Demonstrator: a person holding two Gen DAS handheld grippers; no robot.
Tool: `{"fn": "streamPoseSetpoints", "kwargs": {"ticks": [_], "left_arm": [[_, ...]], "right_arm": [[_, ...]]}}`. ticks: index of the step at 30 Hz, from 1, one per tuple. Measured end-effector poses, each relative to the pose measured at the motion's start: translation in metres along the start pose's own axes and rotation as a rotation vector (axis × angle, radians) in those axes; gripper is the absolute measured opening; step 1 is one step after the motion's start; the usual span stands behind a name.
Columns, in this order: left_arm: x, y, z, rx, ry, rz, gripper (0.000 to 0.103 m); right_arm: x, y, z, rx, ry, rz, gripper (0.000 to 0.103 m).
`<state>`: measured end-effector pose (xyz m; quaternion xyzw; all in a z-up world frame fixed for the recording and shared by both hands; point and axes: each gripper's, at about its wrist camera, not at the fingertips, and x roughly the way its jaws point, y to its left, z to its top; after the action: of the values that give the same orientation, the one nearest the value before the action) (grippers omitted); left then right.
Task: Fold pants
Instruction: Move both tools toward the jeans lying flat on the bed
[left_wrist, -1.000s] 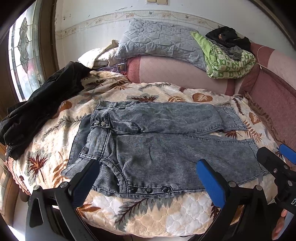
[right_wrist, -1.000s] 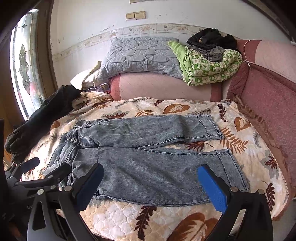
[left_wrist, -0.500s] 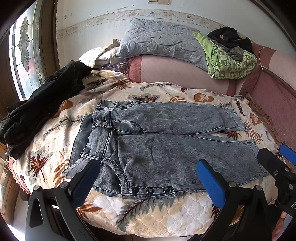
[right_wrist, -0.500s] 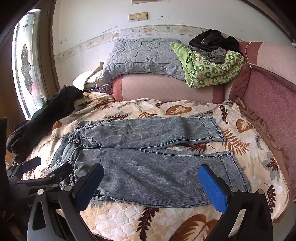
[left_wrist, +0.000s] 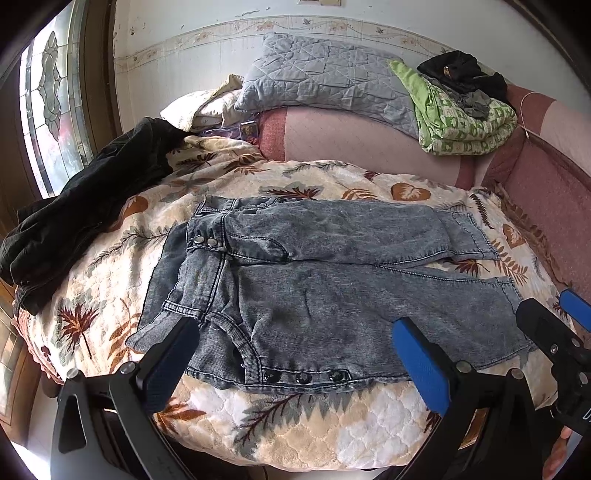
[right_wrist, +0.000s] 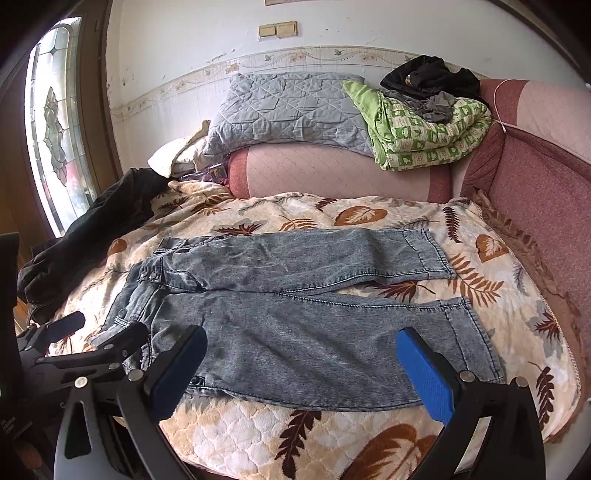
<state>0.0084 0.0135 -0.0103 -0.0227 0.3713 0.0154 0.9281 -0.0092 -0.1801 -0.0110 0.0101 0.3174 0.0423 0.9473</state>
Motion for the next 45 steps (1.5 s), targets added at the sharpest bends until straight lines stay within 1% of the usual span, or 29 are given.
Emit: {"fn": "streamPoseSetpoints", "kwargs": {"ticks": [7, 24, 41, 45], "left_arm": [[0.0, -0.0004, -0.0004, 0.007, -0.003, 0.016, 0.103], [0.0028, 0.0061, -0.0002, -0.003, 0.003, 0.012, 0.103], [0.0022, 0.0041, 0.0024, 0.0, -0.006, 0.015, 0.103], [0.0034, 0.005, 0.0017, -0.005, 0.003, 0.012, 0.103]], "right_arm": [[0.0012, 0.0013, -0.0018, 0.0, 0.004, 0.007, 0.103], [0.004, 0.0041, -0.0015, -0.006, 0.011, 0.016, 0.103], [0.0021, 0.0058, 0.0036, -0.016, 0.001, 0.023, 0.103], [0.0019, 0.0026, 0.004, -0.006, 0.001, 0.022, 0.103]]}}
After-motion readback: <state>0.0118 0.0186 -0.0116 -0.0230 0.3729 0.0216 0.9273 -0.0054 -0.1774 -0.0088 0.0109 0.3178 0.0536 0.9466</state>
